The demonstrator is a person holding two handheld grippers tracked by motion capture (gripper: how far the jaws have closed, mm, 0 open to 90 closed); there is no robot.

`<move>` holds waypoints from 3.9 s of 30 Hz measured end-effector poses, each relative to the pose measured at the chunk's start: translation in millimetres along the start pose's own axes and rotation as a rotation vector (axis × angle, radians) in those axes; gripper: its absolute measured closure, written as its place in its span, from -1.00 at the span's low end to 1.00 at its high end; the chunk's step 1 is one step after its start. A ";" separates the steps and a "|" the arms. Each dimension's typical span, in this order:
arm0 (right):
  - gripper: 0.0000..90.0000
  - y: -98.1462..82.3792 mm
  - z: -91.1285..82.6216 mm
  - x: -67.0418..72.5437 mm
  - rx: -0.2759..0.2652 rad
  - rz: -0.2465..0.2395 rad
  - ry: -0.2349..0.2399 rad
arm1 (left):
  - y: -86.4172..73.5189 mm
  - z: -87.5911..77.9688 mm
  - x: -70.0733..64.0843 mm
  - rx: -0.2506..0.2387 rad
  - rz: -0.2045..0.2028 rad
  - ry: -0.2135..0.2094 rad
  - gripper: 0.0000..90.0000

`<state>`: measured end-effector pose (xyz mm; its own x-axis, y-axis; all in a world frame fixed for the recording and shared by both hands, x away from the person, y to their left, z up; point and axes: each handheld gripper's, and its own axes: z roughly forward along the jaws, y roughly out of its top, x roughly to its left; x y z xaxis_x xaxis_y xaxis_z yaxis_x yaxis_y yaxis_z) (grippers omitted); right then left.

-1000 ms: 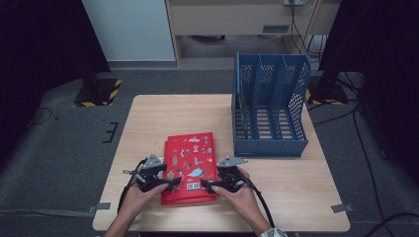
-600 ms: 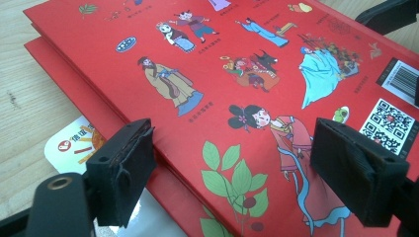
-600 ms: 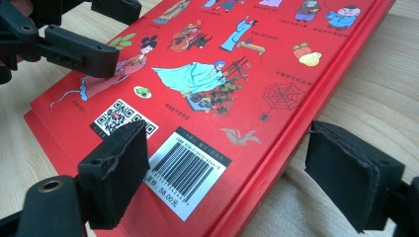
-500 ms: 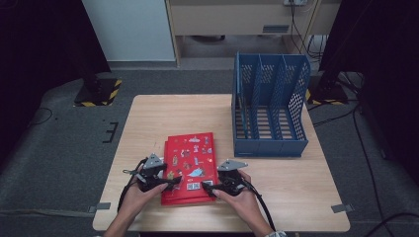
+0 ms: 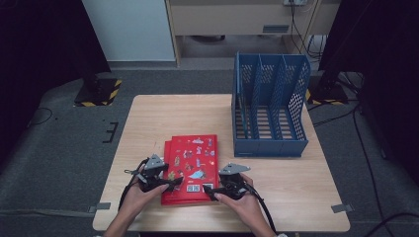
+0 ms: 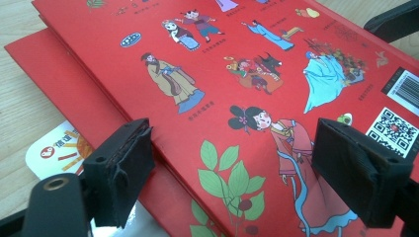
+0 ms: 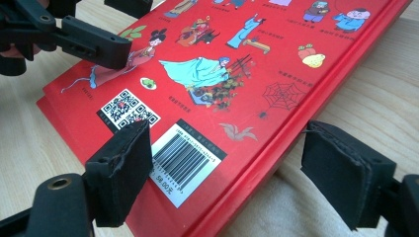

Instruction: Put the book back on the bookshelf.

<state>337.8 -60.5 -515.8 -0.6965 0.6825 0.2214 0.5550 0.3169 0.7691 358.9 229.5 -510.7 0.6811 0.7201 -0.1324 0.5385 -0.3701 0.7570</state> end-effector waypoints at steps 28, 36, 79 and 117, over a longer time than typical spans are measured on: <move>-0.69 3.1 0.0 -11.6 -0.033 0.034 0.043 | -1.6 -2.2 -5.7 -0.007 -0.011 -0.017 -0.75; -0.73 10.1 9.5 -26.0 -0.027 0.057 0.064 | -1.0 -1.9 -8.3 -0.005 -0.007 -0.020 -0.77; -0.53 31.2 23.5 -44.2 0.014 0.140 0.111 | -6.6 -1.1 -1.7 -0.010 -0.016 -0.061 -0.83; -0.39 65.9 37.7 -31.1 0.043 0.149 0.207 | -6.7 -6.2 4.3 -0.040 -0.061 -0.141 -0.84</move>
<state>413.2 -36.0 -494.6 -0.6812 0.5761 0.4517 0.6744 0.2537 0.6934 355.1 238.7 -512.4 0.7122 0.6501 -0.2649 0.5625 -0.3027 0.7694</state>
